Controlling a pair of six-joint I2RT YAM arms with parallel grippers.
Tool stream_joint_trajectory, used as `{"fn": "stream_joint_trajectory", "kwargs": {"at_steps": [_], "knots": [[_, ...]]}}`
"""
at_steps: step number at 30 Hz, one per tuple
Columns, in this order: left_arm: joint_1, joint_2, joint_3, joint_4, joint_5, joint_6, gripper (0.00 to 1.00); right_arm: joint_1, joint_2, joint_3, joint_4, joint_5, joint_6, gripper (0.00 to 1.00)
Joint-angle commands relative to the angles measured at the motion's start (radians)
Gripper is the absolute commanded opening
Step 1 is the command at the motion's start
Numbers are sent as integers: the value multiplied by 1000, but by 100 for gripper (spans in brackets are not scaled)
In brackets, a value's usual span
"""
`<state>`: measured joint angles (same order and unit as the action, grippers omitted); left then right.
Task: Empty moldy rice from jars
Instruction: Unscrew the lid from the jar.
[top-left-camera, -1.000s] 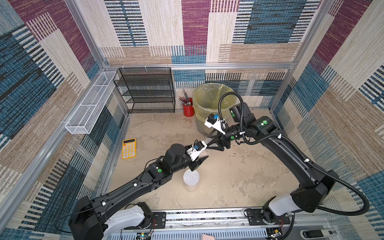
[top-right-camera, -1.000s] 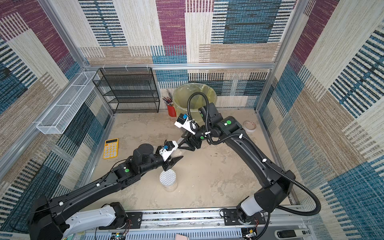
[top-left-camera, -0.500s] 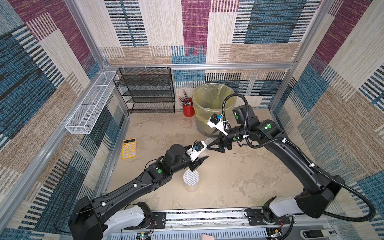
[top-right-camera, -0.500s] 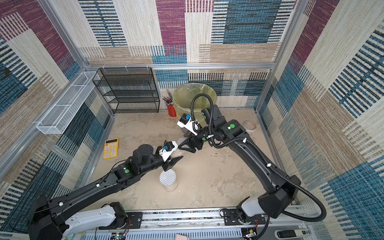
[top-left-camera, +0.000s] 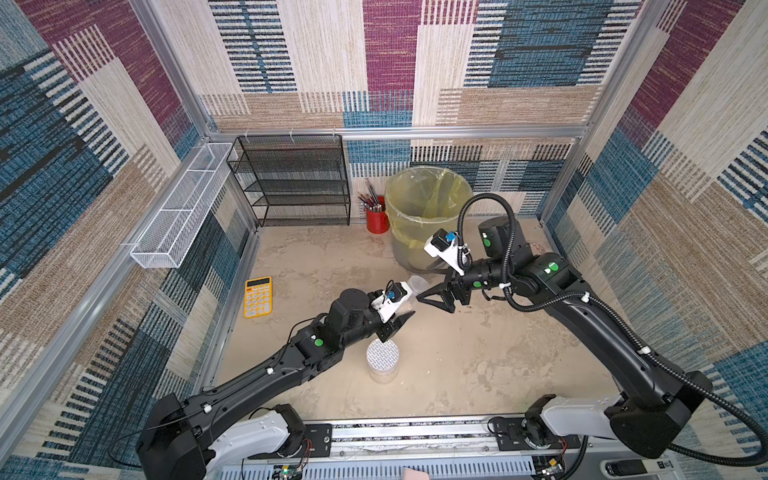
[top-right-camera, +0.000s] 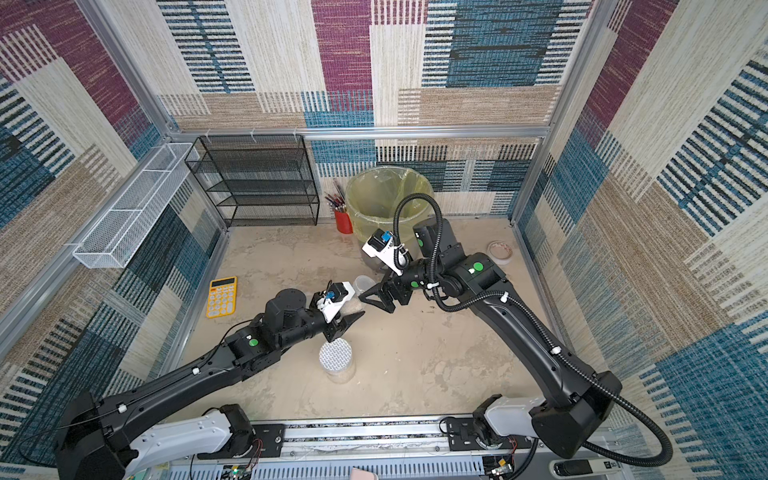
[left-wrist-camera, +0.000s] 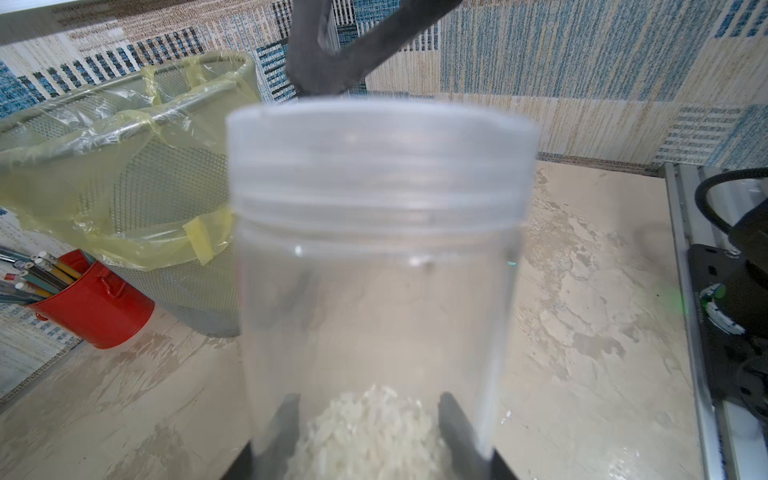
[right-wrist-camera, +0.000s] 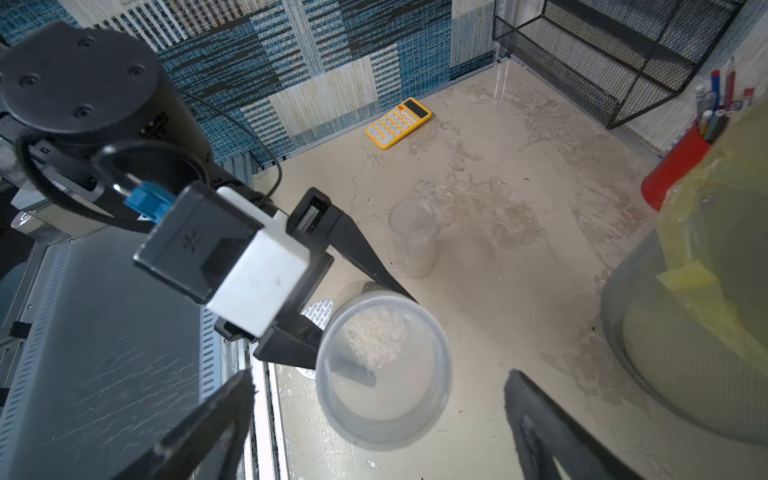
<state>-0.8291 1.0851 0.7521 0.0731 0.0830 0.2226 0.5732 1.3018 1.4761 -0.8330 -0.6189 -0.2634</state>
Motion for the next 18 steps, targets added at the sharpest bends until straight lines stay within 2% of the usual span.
{"fn": "stream_joint_trajectory", "kwargs": {"at_steps": [1, 3, 4, 7, 10, 14, 18], "knots": [[1, -5, 1, 44, -10, 0, 0, -11, -31, 4, 62, 48, 49, 94], [1, -7, 1, 41, -19, 3, 0, -26, -46, 24, 69, 119, 147, 96], [1, -7, 2, 36, -26, 5, 0, -45, -44, 51, 58, 163, 239, 97], [2, -12, 1, 37, -41, 10, 0, -90, -42, 95, 6, 163, 427, 97], [1, -17, -6, 42, -46, 9, 0, -91, -56, 99, -7, 81, 534, 99], [1, -18, -9, 42, -55, 15, 0, -91, 32, 174, -166, 22, 669, 99], [1, -10, -7, 48, -61, 17, 0, -91, 32, 100, -177, -11, 800, 99]]}}
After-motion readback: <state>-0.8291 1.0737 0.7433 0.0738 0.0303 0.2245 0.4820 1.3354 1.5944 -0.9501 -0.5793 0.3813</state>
